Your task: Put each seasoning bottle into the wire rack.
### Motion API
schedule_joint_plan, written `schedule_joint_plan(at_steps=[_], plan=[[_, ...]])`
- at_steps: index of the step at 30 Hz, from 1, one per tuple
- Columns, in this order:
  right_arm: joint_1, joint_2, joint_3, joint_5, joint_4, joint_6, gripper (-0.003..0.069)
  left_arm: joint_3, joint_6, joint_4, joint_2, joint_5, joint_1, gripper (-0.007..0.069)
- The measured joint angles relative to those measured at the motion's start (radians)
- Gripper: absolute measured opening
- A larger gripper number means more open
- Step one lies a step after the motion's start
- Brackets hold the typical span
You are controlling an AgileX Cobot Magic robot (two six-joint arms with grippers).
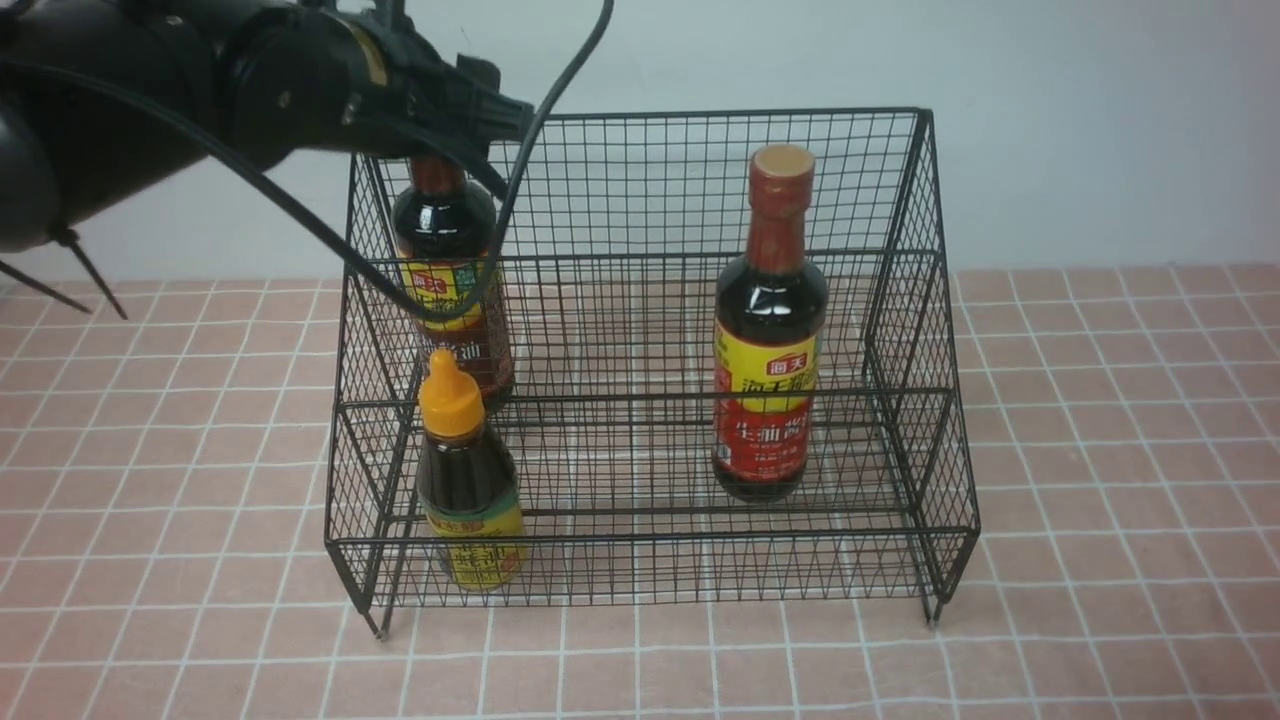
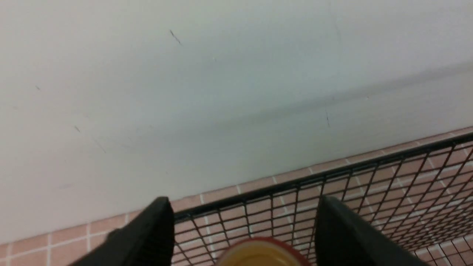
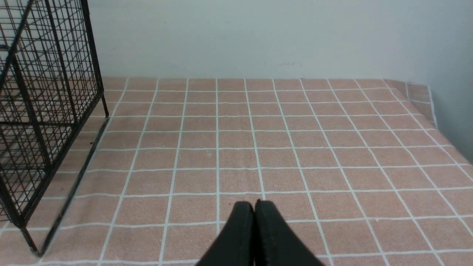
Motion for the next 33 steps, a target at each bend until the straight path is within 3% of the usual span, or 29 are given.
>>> schedule_joint_plan(at_steps=[6,11,13,15,27,33], plan=[[0.0,0.0,0.0,0.0,0.0,0.0,-0.0012,0.0,0.002,0.048,-0.125,0.0,0.0,0.0438],[0.0,0.0,0.0,0.0,0.0,0.0,-0.0012,0.0,0.002,0.031,-0.279,0.053,0.0,0.0262],[0.0,0.0,0.0,0.0,0.0,0.0,-0.0012,0.0,0.002,0.0,-0.377,0.141,0.0,0.0104],[0.0,0.0,0.0,0.0,0.0,0.0,-0.0012,0.0,0.004,-0.03,-0.456,0.229,0.0,0.0026],[0.0,0.0,0.0,0.0,0.0,0.0,-0.0012,0.0,0.007,-0.197,-0.678,0.66,0.0,-0.0007],[0.0,0.0,0.0,0.0,0.0,0.0,-0.0012,-0.001,0.035,-0.171,-0.688,0.745,0.0,-0.0007]])
